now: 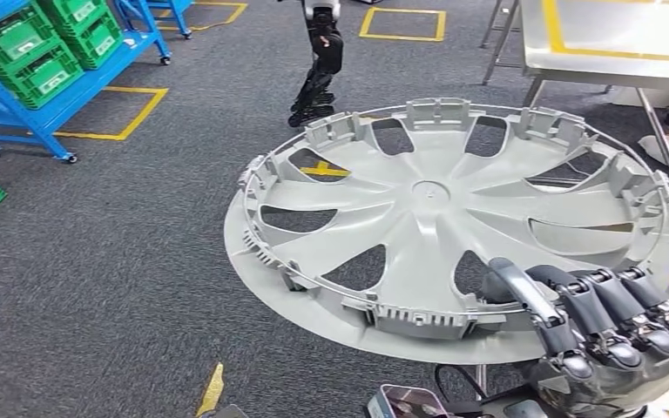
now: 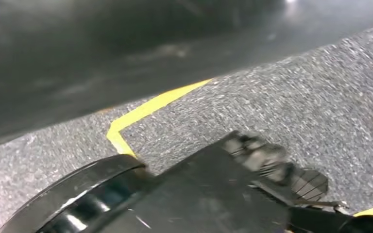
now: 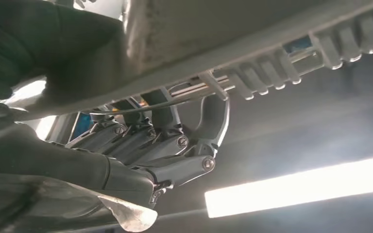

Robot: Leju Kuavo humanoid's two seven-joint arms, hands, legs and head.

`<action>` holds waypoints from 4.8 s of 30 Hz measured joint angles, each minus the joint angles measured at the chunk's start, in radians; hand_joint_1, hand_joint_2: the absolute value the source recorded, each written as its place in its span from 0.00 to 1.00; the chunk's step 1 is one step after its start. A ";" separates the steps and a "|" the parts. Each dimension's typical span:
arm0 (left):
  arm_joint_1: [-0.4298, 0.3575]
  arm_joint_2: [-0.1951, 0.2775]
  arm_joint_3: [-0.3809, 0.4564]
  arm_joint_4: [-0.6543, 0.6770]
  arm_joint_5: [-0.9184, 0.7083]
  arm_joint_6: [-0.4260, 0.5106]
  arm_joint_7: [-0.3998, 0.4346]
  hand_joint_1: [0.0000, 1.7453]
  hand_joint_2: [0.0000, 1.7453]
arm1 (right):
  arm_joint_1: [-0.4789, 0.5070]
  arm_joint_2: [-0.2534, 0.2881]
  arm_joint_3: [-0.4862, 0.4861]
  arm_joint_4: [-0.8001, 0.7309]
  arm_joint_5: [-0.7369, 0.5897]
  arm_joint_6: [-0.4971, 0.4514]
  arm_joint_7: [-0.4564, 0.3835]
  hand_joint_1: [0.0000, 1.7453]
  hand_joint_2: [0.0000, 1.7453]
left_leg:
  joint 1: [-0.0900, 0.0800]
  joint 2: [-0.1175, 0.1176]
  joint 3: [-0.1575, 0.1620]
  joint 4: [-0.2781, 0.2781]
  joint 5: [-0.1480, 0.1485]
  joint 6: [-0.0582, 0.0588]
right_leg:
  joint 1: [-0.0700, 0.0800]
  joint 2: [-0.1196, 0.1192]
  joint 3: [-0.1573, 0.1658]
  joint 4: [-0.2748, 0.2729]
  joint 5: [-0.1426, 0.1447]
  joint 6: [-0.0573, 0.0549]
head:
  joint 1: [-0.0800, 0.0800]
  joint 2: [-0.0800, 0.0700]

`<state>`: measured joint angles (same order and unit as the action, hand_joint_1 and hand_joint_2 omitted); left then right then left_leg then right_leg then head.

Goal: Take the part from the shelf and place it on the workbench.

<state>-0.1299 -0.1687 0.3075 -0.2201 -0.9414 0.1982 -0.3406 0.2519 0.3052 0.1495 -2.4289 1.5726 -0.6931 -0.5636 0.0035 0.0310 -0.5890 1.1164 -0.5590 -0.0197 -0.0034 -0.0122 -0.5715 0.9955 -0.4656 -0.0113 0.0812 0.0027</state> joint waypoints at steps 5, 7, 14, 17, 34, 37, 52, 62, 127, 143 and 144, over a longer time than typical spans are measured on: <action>0.007 0.001 0.015 0.000 -0.001 -0.002 -0.001 0.00 0.00 | 0.000 0.000 0.000 0.000 0.001 0.000 -0.003 1.00 1.00 | 0.002 -0.029 -0.061 0.118 -0.006 0.001 | 0.002 0.071 -0.001 0.005 0.001 -0.005 | -0.001 0.000; 0.006 0.002 0.018 0.000 -0.001 -0.005 -0.002 0.00 0.00 | 0.000 0.000 0.000 0.000 0.001 0.000 -0.005 1.00 1.00 | 0.005 -0.067 -0.006 -0.013 0.062 0.007 | 0.003 0.097 -0.002 0.010 0.001 -0.002 | -0.001 0.000; -0.001 -0.003 0.023 0.000 -0.010 -0.012 -0.002 0.00 0.00 | 0.000 0.000 -0.001 0.000 0.001 0.000 -0.020 1.00 1.00 | 0.005 -0.059 0.038 -0.125 0.090 0.035 | -0.004 0.096 -0.054 0.062 -0.023 0.038 | 0.005 0.000; 0.003 -0.005 0.025 -0.001 -0.013 -0.012 -0.002 0.00 0.00 | 0.000 0.000 -0.002 0.000 0.000 0.000 -0.022 1.00 1.00 | 0.002 -0.017 0.039 -0.129 0.090 0.043 | -0.006 0.027 -0.142 0.241 -0.111 0.049 | 0.009 0.000; 0.007 -0.008 0.040 -0.002 -0.019 -0.012 -0.002 0.00 0.00 | 0.002 0.002 -0.004 0.000 0.001 0.000 -0.026 1.00 1.00 | 0.004 -0.025 -0.079 0.177 -0.063 -0.007 | -0.001 0.058 -0.006 0.006 0.001 -0.001 | -0.002 0.000; 0.006 -0.006 0.041 -0.002 -0.021 -0.012 -0.002 0.00 0.00 | 0.001 0.002 -0.004 0.000 0.001 0.000 -0.026 1.00 1.00 | 0.004 -0.061 -0.023 0.025 0.042 0.007 | 0.001 0.102 -0.003 0.008 0.001 0.000 | -0.002 0.000; 0.002 -0.011 0.042 -0.003 -0.037 -0.018 -0.007 0.00 0.00 | 0.002 0.002 -0.008 0.002 0.000 0.000 -0.036 1.00 1.00 | 0.002 0.042 0.047 -0.136 0.082 0.035 | -0.013 -0.017 -0.091 0.153 -0.047 0.061 | 0.006 0.000; -0.005 -0.012 0.045 -0.003 -0.049 -0.024 -0.008 0.00 0.00 | 0.001 0.003 -0.008 0.003 0.000 0.000 -0.036 1.00 1.00 | 0.005 -0.007 -0.018 0.062 -0.042 -0.007 | -0.009 0.020 -0.011 0.013 -0.006 0.004 | -0.003 0.000; 0.003 -0.016 0.092 -0.006 -0.079 -0.030 -0.020 0.00 0.00 | 0.004 0.005 -0.019 0.016 0.001 0.000 -0.041 1.00 1.00 | 0.004 -0.028 -0.066 0.149 -0.044 0.007 | -0.006 0.069 -0.022 0.021 -0.005 0.001 | 0.000 0.000; 0.004 -0.015 0.093 -0.006 -0.085 -0.030 -0.020 0.00 0.00 | 0.004 0.005 -0.022 0.017 0.000 0.000 -0.034 1.00 1.00 | 0.008 -0.004 0.048 -0.136 0.080 0.043 | -0.022 0.008 -0.125 0.217 -0.075 0.064 | 0.007 0.000; 0.002 -0.016 0.093 -0.006 -0.087 -0.030 -0.020 0.00 0.00 | 0.004 0.005 -0.023 0.017 0.000 0.000 -0.033 1.00 1.00 | 0.008 0.000 0.048 -0.132 0.077 0.038 | -0.025 0.003 -0.080 0.144 -0.050 0.067 | 0.008 0.000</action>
<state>-0.1280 -0.1844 0.4006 -0.2266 -1.0287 0.1679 -0.3605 0.2559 0.3105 0.1269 -2.4118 1.5728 -0.6929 -0.5962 0.0120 0.0305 -0.5414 0.9848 -0.4816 0.0183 -0.0281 -0.0088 -0.6519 1.1399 -0.5159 0.0553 0.0887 0.0027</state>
